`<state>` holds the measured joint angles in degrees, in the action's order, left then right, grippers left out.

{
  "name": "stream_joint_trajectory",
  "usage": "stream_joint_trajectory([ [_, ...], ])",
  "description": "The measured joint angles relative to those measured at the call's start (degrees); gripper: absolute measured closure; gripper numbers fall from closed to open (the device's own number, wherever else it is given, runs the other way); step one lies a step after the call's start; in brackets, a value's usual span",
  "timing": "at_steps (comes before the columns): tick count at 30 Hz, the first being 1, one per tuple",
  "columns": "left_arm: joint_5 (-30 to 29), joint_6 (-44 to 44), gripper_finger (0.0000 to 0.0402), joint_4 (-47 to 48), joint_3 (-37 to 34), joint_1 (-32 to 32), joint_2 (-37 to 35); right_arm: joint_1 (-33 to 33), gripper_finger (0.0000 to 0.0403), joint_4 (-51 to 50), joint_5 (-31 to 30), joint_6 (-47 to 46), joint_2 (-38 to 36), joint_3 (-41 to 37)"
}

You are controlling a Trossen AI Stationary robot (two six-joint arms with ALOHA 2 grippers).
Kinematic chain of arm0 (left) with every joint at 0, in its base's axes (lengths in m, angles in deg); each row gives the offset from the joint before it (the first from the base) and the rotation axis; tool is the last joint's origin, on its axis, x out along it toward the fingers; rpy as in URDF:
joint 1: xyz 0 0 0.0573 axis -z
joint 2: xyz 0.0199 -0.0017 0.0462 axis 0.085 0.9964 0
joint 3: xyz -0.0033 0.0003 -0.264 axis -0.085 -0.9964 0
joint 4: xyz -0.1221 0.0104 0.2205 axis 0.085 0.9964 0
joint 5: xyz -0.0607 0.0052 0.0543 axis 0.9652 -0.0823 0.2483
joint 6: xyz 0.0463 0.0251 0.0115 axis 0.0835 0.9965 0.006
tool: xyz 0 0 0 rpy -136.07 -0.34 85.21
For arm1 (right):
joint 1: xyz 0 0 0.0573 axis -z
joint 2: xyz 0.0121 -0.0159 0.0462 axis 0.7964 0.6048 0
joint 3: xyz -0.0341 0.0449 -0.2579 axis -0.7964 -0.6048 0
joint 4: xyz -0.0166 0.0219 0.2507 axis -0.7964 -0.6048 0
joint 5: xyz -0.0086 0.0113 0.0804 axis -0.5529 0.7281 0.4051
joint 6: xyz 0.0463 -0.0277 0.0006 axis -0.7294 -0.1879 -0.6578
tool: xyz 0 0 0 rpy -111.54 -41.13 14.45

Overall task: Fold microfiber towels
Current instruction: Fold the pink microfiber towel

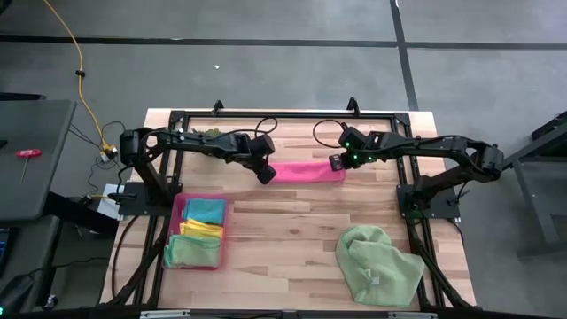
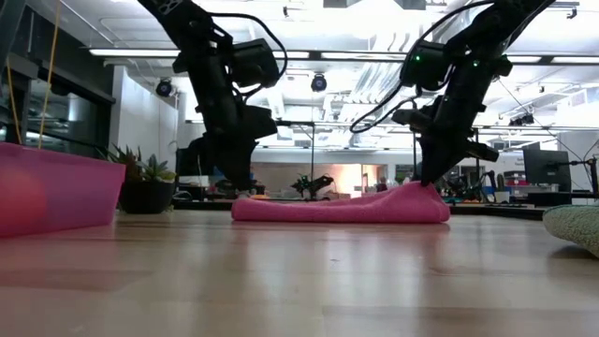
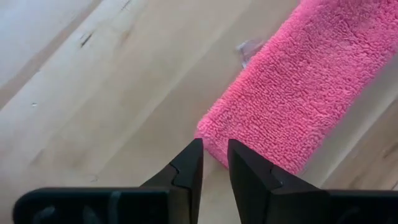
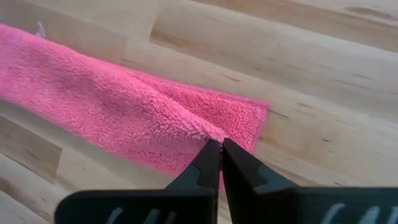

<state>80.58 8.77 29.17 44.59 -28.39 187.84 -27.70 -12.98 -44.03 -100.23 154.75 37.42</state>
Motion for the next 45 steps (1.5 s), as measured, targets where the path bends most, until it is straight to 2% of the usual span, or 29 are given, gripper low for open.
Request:
stream_joint_trajectory([
  [3, -0.51, 0.03, 0.0323, 0.00, 0.00, -0.69, 0.00, 0.03, 0.0386, 0.68, -0.51, 0.09, 0.00, 0.00],
  [11, -0.20, 1.79, 0.0288, 0.84, 0.00, -3.70, 0.00, 1.38, 0.0274, -1.50, -3.06, 0.11, 0.00, 0.00],
  [16, 0.14, 2.12, 0.0277, 2.61, 0.00, -5.55, -1.36, 3.44, 0.0228, -4.53, -4.90, 2.67, 0.00, 0.00],
  [20, 3.26, 5.15, 0.0275, -0.51, -0.01, -6.01, -3.45, 4.44, 0.0218, -6.46, -3.50, 8.32, 0.00, 0.02],
  [26, 14.82, 10.07, 0.0278, -9.73, 0.00, -4.40, -4.07, 4.58, 0.0217, -8.20, 0.94, 19.39, 0.00, 0.02],
  [32, 18.55, 5.77, 0.0279, -23.25, -5.39, -1.32, -4.17, 5.24, 0.0217, -7.31, 5.59, 25.01, -1.01, -2.09],
  [36, 20.45, 0.50, 0.0279, -34.60, -10.07, -0.69, -7.15, 8.09, 0.0217, -0.27, 14.28, 20.34, -5.89, -10.27],
  [40, 20.53, -1.38, 0.0279, -43.77, -14.81, -1.41, -10.30, 9.90, 0.0217, 11.37, 23.22, 10.35, -13.08, -18.21],
  [42, 20.68, -0.26, 0.0279, -44.70, -16.05, -2.34, -11.33, 9.79, 0.0217, 16.86, 24.30, 4.95, -15.76, -20.92],
  [45, 20.41, 5.37, 0.0279, -41.16, -16.70, -3.62, -11.41, 9.73, 0.0217, 20.55, 24.18, -0.26, -18.18, -23.11],
])
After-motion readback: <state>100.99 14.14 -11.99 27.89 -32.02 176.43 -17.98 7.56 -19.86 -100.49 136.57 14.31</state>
